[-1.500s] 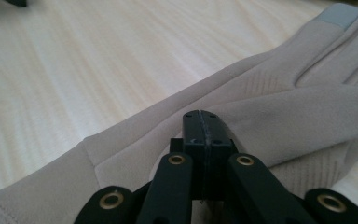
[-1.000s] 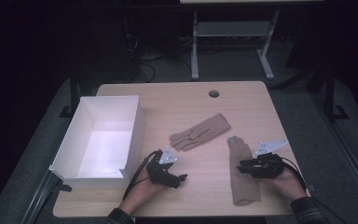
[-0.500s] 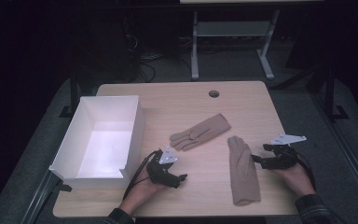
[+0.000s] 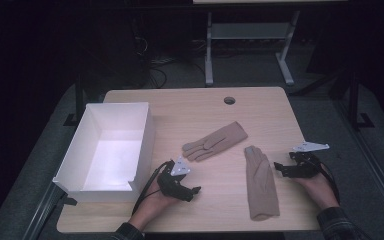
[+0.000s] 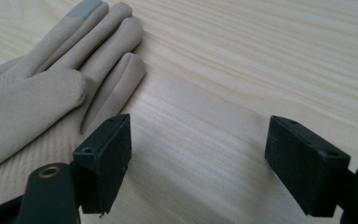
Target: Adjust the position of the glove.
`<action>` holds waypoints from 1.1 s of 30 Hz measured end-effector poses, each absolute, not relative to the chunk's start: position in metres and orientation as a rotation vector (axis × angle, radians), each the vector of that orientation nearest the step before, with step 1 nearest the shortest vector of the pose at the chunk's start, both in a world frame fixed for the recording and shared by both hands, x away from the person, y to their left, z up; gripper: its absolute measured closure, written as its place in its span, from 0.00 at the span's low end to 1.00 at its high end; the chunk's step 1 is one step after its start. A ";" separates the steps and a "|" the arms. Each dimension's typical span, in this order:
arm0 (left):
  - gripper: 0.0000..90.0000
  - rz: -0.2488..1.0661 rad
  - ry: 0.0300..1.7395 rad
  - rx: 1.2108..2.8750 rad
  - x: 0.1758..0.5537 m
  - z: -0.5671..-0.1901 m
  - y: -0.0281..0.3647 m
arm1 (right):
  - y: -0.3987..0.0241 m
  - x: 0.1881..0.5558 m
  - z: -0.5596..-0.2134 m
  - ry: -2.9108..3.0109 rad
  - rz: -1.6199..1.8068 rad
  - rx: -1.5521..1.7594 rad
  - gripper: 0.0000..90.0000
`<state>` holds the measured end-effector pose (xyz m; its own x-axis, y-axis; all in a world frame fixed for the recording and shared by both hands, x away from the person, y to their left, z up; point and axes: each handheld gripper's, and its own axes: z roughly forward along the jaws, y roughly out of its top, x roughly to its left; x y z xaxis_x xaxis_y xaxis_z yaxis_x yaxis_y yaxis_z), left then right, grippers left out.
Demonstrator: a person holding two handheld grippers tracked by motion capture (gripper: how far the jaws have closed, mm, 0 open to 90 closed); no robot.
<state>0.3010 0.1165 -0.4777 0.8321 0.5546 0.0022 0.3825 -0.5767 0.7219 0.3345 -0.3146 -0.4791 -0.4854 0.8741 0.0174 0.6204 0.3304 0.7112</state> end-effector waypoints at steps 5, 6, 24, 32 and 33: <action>0.16 0.290 0.716 2.270 0.301 -0.475 0.113 | -0.315 0.336 -0.481 2.211 0.959 1.346 0.22; 0.16 0.290 0.716 2.270 0.301 -0.475 0.113 | -0.315 0.336 -0.482 2.203 0.969 1.347 0.21; 0.97 0.193 0.771 2.210 0.332 -0.443 0.096 | -0.313 0.339 -0.483 2.194 0.961 1.355 0.18; 1.00 0.183 0.714 2.225 0.353 -0.436 0.081 | -0.311 0.339 -0.483 2.194 0.955 1.358 0.16; 1.00 0.183 0.713 2.228 0.355 -0.436 0.078 | -0.311 0.339 -0.483 2.194 0.955 1.358 0.16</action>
